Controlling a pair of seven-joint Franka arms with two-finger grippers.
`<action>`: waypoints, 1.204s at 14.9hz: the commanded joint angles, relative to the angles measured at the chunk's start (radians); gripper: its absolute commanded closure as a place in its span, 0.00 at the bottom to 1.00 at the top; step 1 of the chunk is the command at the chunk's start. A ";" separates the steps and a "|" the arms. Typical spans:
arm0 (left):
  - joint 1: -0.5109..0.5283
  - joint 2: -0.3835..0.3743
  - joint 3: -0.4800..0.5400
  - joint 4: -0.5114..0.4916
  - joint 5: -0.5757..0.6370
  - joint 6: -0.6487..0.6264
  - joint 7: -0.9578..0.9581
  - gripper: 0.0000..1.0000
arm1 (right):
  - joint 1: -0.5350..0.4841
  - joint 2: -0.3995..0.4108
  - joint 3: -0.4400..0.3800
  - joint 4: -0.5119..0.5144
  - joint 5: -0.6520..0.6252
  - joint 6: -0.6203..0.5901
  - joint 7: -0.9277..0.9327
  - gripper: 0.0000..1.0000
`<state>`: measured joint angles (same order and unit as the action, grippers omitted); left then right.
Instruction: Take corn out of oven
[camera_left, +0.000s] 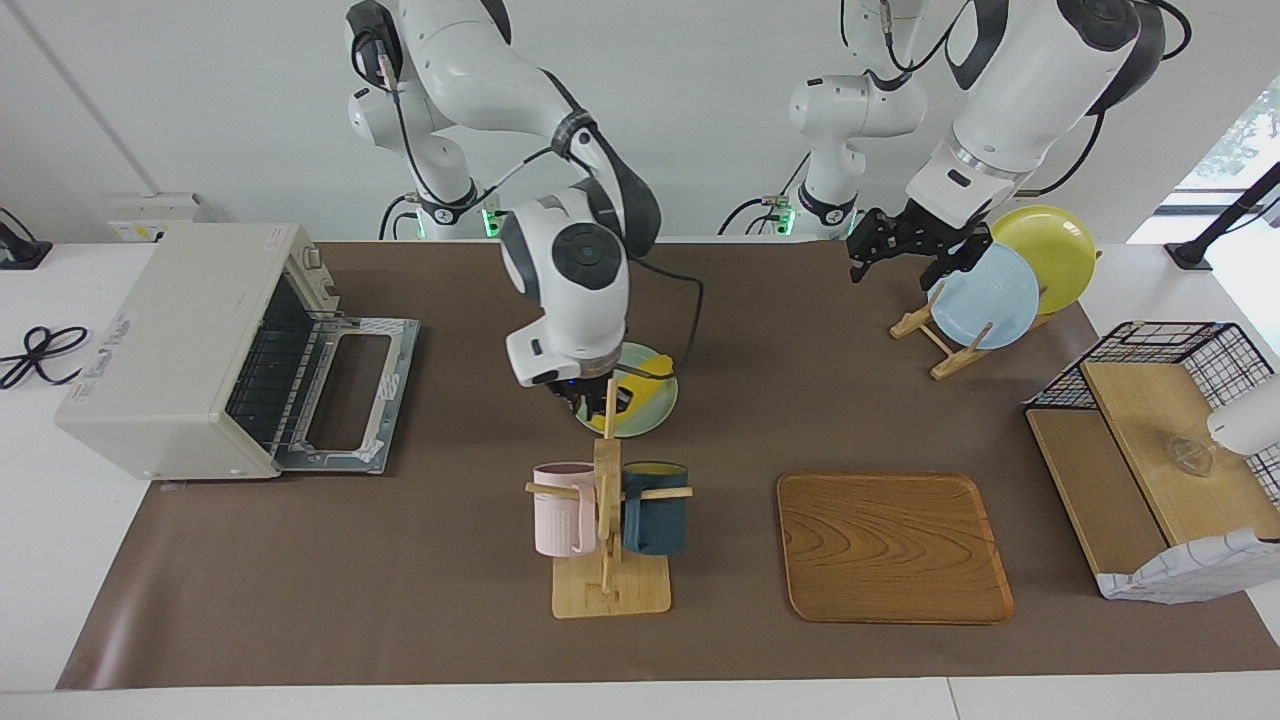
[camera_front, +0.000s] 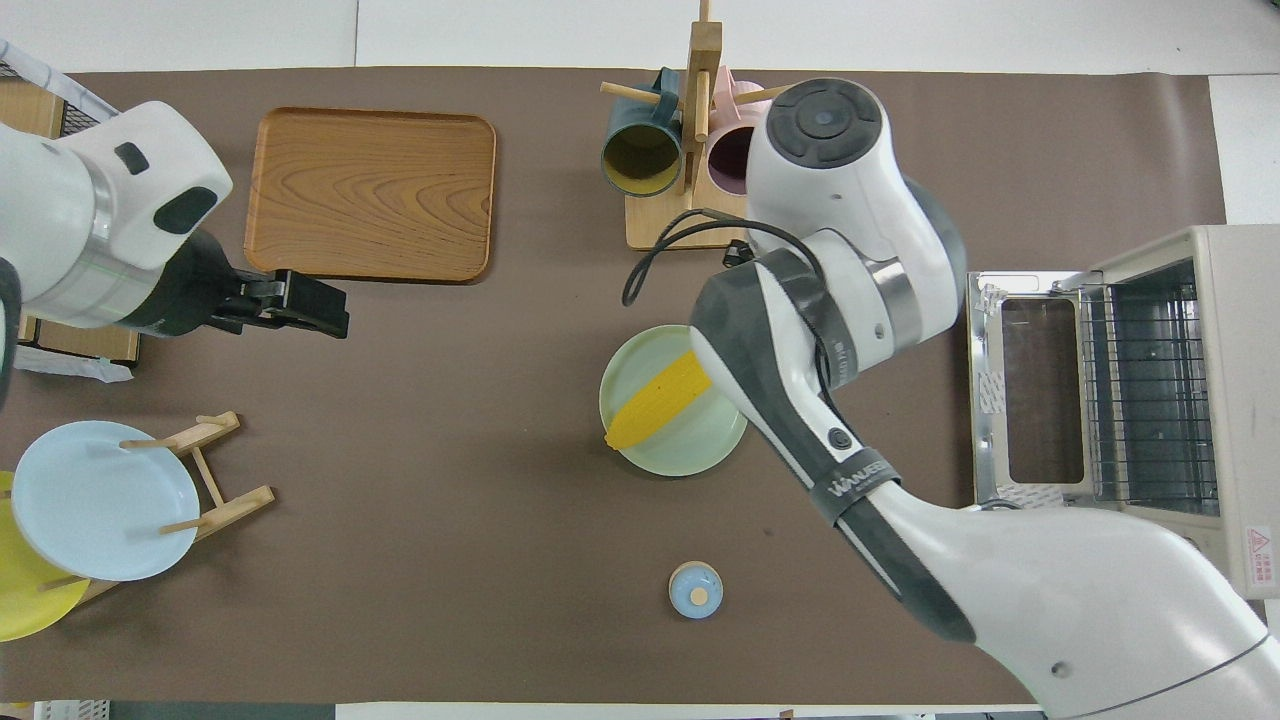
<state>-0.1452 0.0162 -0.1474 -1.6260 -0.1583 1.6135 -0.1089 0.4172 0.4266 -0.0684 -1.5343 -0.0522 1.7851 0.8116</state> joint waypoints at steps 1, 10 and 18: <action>-0.117 0.036 0.012 -0.044 -0.038 0.069 0.006 0.00 | -0.108 -0.120 0.016 -0.283 -0.041 0.081 -0.031 1.00; -0.422 0.215 0.012 -0.090 -0.064 0.285 0.009 0.00 | -0.250 -0.210 0.013 -0.590 -0.135 0.247 -0.137 1.00; -0.475 0.392 0.022 -0.002 -0.055 0.410 0.005 0.00 | -0.278 -0.235 0.010 -0.569 -0.363 0.211 -0.166 1.00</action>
<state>-0.6156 0.3829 -0.1478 -1.6889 -0.2016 2.0345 -0.1137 0.1830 0.2414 -0.0421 -2.1018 -0.3040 2.0078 0.6929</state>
